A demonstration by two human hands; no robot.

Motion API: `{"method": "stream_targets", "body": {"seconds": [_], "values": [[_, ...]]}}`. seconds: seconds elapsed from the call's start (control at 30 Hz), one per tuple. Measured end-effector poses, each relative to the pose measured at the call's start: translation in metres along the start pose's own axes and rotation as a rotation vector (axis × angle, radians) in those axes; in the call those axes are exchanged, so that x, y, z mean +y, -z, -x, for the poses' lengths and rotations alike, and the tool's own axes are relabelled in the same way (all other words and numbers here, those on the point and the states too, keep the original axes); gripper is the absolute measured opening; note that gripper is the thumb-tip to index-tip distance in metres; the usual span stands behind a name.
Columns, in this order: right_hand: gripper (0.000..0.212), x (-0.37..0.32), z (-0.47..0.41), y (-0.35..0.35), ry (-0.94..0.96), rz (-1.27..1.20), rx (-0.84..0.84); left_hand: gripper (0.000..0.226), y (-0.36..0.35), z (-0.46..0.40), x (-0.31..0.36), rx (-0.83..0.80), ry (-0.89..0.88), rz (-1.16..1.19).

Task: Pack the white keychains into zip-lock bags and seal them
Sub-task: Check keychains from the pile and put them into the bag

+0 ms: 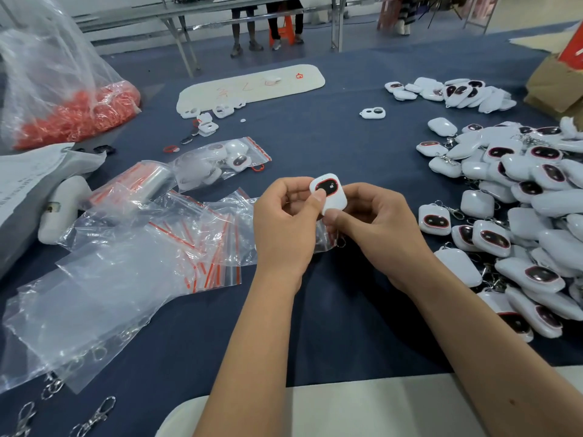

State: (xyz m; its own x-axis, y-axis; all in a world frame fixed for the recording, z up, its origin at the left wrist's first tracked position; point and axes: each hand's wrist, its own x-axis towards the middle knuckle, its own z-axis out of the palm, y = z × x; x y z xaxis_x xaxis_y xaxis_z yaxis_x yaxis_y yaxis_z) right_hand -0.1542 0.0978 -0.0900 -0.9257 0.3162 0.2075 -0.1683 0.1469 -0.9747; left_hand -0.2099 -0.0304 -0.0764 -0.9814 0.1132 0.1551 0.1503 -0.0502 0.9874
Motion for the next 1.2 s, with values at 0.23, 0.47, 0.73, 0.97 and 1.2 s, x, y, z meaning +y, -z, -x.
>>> {"method": "stream_targets", "body": {"seconds": [0.23,0.47,0.73,0.97,1.2], "values": [[0.011,0.003,-0.003,0.000,0.017,-0.034,0.294,0.012,-0.001,0.002,-0.003,0.109,-0.207,-0.417],[0.017,0.005,-0.004,0.000,-0.050,0.035,0.366,0.033,-0.004,0.010,-0.004,0.079,-0.152,-0.770],[0.007,0.003,-0.002,-0.002,-0.057,0.118,0.330,0.010,-0.002,0.010,-0.001,0.112,-0.163,-0.639],[0.012,-0.002,0.003,-0.004,0.065,0.214,0.187,0.012,-0.010,0.013,0.002,0.034,-0.370,-0.535],[0.018,-0.003,0.007,-0.009,0.210,0.325,0.189,0.012,-0.010,0.014,0.004,0.093,-0.467,-0.496]]}}
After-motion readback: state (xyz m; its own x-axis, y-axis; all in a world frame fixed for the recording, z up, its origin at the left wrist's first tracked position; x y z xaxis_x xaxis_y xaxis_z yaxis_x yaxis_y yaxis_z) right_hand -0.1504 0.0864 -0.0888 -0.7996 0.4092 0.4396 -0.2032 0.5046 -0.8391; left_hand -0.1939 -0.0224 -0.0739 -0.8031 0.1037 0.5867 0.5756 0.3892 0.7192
